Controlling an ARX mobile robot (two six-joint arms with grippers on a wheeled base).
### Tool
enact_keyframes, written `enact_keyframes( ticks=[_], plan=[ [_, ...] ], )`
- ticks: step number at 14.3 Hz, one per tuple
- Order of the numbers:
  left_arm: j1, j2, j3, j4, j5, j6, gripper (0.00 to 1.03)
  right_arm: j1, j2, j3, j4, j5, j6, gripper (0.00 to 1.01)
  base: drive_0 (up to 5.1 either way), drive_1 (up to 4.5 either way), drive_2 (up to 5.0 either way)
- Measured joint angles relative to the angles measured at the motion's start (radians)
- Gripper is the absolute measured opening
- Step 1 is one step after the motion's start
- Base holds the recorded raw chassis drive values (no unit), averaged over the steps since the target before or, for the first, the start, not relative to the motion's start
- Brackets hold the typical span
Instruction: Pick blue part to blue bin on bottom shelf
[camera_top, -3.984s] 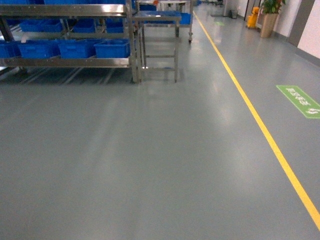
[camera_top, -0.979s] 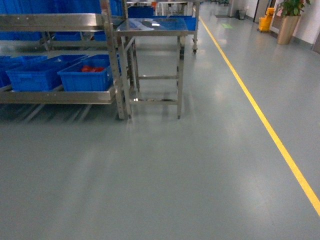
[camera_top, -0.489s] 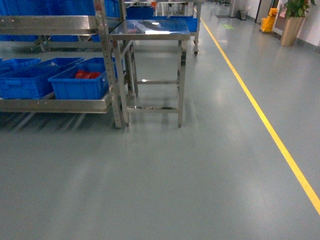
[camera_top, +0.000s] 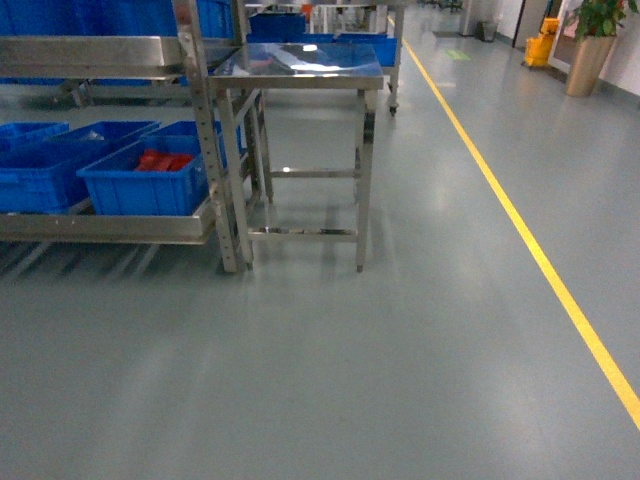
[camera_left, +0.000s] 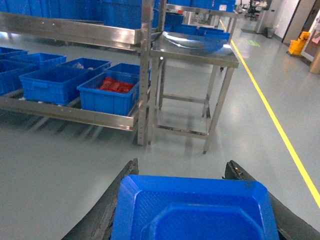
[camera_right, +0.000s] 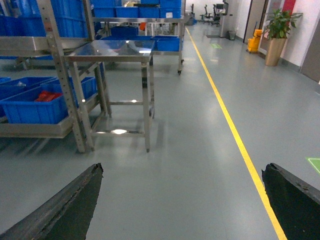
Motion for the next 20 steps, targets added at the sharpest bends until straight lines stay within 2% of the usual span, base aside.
enact_keyframes(
  ticks=[20],
  plan=[
    [0.000, -0.002, 0.000, 0.002, 0.000, 0.000, 0.44, 0.000, 0.000, 0.000, -0.001, 0.000, 0.000, 0.98, 0.0, 4.19, -4.2]
  ],
)
